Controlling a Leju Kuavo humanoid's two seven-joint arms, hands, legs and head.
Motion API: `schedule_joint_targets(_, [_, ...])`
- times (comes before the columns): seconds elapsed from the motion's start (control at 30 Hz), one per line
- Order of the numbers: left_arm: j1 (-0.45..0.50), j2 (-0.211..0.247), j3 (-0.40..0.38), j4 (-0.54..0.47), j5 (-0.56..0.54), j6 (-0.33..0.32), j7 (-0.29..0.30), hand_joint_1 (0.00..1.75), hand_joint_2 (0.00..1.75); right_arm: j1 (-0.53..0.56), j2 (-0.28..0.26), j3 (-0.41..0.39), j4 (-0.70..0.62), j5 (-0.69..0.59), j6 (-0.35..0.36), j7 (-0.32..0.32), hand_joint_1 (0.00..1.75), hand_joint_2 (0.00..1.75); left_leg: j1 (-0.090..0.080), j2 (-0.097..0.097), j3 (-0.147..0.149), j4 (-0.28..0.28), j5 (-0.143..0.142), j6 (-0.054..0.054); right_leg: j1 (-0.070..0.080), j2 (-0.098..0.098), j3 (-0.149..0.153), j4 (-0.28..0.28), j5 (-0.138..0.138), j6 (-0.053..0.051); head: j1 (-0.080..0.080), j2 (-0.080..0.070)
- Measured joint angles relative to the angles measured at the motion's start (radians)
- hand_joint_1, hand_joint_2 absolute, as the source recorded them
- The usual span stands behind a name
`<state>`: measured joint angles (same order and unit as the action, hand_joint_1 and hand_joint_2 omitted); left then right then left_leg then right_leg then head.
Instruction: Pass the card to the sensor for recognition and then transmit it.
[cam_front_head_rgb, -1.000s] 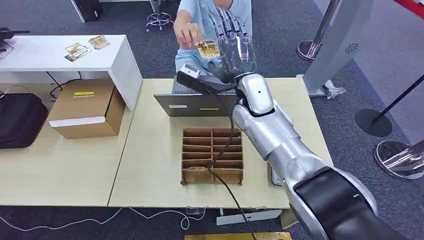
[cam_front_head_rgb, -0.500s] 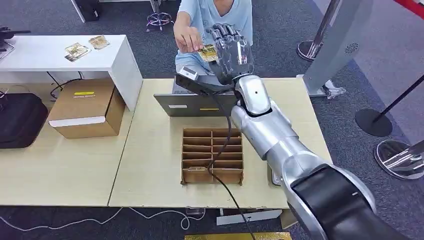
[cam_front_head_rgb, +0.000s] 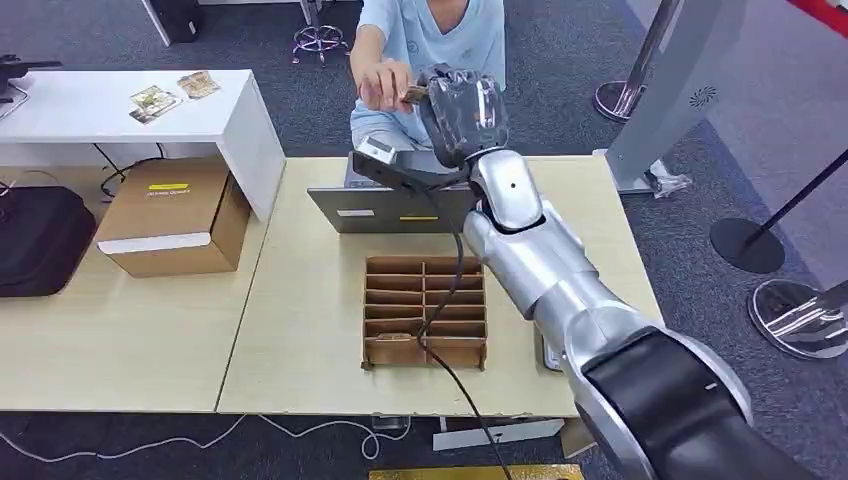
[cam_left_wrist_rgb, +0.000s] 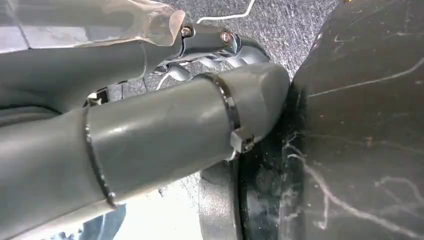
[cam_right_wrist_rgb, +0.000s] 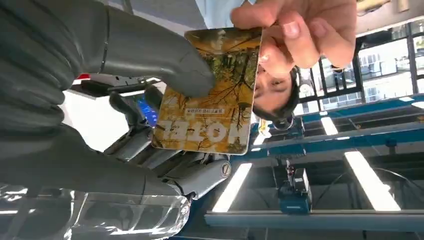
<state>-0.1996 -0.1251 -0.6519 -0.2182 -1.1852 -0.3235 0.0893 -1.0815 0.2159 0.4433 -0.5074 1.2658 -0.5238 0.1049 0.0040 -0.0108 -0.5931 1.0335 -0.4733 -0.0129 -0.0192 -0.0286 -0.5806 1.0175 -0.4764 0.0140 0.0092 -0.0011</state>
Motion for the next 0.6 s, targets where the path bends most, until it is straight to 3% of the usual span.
schedule_joint_targets(0.27, [0.006,0.0,0.034,0.002,0.032,-0.001,0.011,0.0,0.0,-0.001,0.0,-0.029,0.002,-0.043,-0.027,-0.048,1.75,1.75,0.0,0.0,0.0,0.0,0.0,0.0,0.0,0.0,0.0,0.0,0.0,0.0,0.0,0.0])
schedule_joint_targets(0.6, [0.022,0.0,0.114,0.002,0.078,0.011,0.034,0.0,0.0,0.04,-0.005,-0.117,-0.135,-0.272,-0.063,-0.215,1.75,1.75,0.0,0.0,0.001,0.0,0.0,0.0,0.0,0.0,0.0,0.0,0.0,0.0,0.0,0.0])
